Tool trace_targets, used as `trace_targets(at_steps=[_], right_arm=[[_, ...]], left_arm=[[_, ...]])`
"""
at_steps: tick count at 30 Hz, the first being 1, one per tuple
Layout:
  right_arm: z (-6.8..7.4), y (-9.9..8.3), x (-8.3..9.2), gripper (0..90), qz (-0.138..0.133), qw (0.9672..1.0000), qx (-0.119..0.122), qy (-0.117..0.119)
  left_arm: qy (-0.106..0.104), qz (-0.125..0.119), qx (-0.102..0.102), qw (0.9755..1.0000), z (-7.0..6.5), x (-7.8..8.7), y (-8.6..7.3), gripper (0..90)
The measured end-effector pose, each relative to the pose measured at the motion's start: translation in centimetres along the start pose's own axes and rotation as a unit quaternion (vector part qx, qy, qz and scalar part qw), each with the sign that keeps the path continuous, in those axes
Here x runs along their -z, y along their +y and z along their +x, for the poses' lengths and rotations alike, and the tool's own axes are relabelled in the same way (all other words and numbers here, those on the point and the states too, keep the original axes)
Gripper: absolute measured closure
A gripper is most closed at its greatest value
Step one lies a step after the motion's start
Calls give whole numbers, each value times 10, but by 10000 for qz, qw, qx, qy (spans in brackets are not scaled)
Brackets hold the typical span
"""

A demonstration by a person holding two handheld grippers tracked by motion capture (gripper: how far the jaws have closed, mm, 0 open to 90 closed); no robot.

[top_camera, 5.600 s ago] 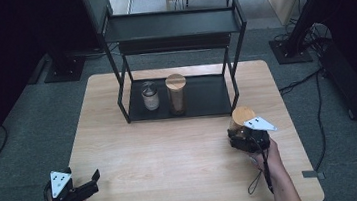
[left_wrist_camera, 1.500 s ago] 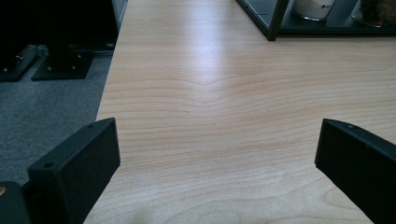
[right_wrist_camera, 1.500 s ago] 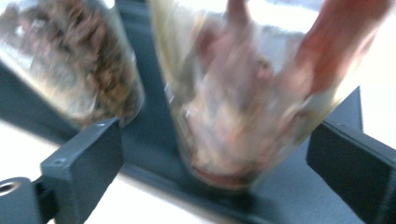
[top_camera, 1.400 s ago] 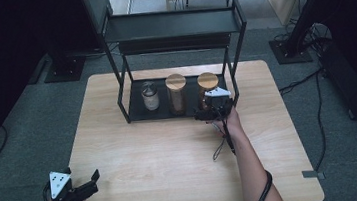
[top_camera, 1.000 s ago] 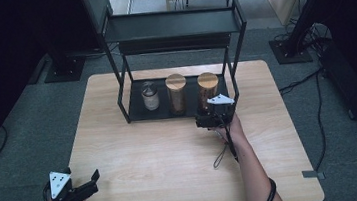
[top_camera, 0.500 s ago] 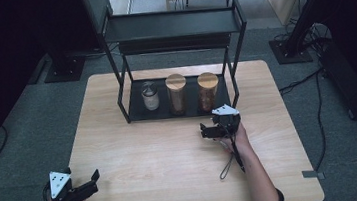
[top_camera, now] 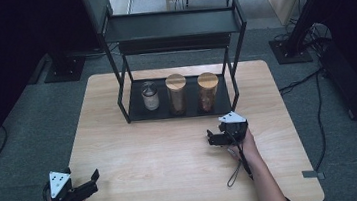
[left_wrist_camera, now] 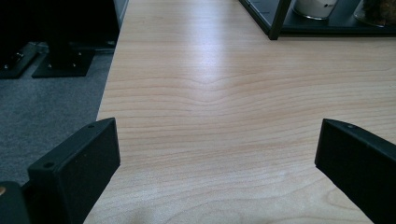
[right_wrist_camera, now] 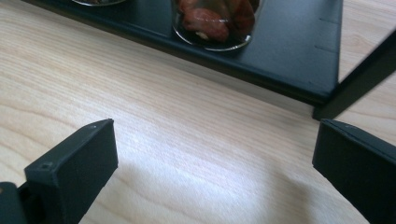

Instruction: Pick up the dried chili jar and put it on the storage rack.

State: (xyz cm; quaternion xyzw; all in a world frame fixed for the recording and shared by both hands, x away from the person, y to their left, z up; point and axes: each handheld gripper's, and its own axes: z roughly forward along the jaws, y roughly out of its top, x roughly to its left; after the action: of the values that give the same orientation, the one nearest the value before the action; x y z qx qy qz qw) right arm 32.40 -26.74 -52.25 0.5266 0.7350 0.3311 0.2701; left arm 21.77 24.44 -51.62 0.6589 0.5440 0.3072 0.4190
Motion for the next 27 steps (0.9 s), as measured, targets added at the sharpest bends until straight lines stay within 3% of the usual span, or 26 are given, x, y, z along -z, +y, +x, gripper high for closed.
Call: trace_targets(at_steps=[9, 27], right_arm=[[1, -9, 10, 2, -57, 9998, 135, -120], [-9, -27, 31, 3, -111, 9998, 62, -138]], left_arm=[[13, 7, 3, 10000, 0, 0, 0, 2], [26, 5, 5, 10000, 0, 0, 0, 2]])
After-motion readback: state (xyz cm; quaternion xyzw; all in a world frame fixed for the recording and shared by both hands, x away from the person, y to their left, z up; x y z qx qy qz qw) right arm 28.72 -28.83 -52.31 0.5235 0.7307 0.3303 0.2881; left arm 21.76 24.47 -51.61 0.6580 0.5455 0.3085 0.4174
